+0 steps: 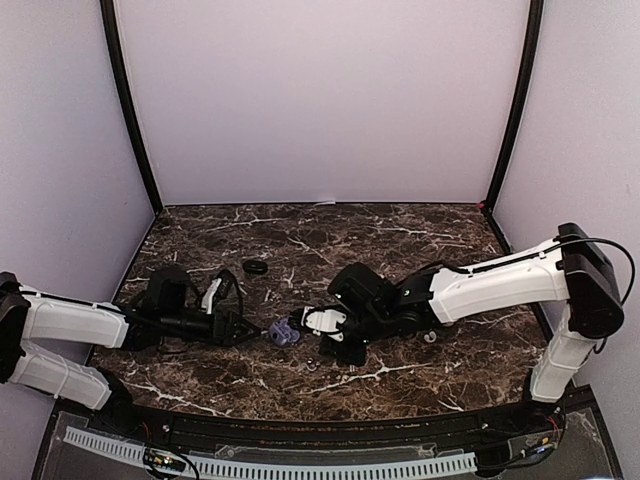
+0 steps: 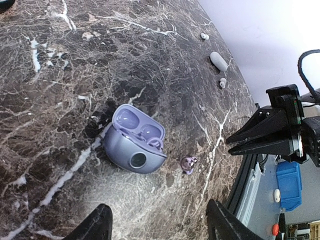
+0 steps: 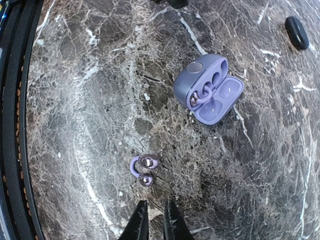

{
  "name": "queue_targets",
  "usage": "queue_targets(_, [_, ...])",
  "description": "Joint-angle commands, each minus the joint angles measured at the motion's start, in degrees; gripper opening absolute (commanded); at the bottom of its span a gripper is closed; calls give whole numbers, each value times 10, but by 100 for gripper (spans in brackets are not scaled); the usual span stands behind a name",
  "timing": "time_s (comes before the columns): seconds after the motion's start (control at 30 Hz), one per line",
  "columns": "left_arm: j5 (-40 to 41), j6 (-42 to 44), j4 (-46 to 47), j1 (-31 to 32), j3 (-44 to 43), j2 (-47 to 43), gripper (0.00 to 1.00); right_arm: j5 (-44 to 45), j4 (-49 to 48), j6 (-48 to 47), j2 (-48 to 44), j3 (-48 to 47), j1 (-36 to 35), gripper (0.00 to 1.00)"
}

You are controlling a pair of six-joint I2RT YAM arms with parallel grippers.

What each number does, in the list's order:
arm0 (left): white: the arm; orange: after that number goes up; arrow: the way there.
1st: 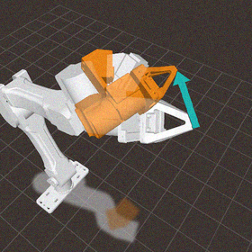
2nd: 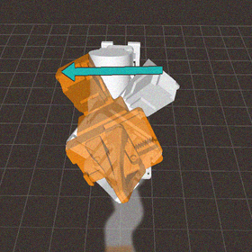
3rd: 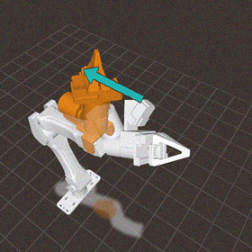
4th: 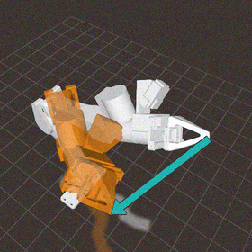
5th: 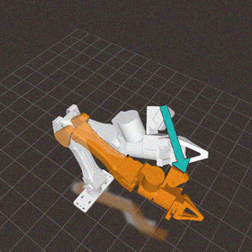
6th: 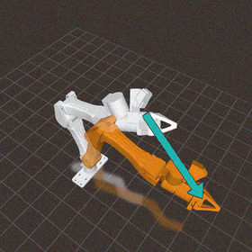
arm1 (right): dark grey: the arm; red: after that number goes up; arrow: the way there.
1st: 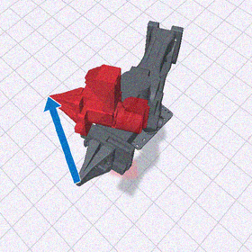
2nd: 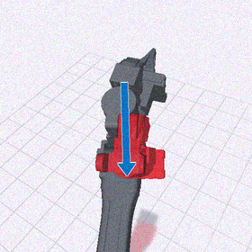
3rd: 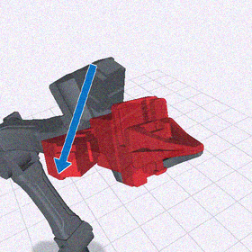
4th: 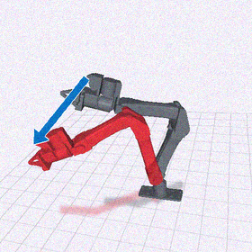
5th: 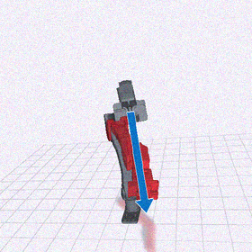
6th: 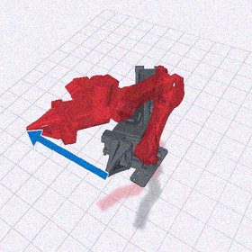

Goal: Insert the wireless bluetooth earbuds into the charging case
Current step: Pick up the left earbud from the center of the board.

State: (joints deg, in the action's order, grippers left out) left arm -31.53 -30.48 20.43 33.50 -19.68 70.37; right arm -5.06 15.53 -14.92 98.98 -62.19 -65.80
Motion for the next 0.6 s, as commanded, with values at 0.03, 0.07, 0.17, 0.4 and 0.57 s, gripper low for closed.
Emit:
queue_targets(0.03, [27, 30, -13, 1, -24, 6, 67, 1, -34, 15, 26, 15, 1, 18])
queue_targets(0.07, [30, 29, -16, 1, -26, 6, 66, 1, -40, 13, 32, 17, 1, 20])
queue_targets(0.17, [39, 24, -24, 1, -25, -2, 66, 6, -59, 9, 49, 20, 1, 21])
queue_targets(0.4, [50, 15, -15, 2, 2, -39, 66, 5, -109, 41, 53, 49, 1, 31])
queue_targets(0.57, [28, 19, 39, 1, 31, -68, 67, 13, -172, 70, 20, 110, 0, 31])
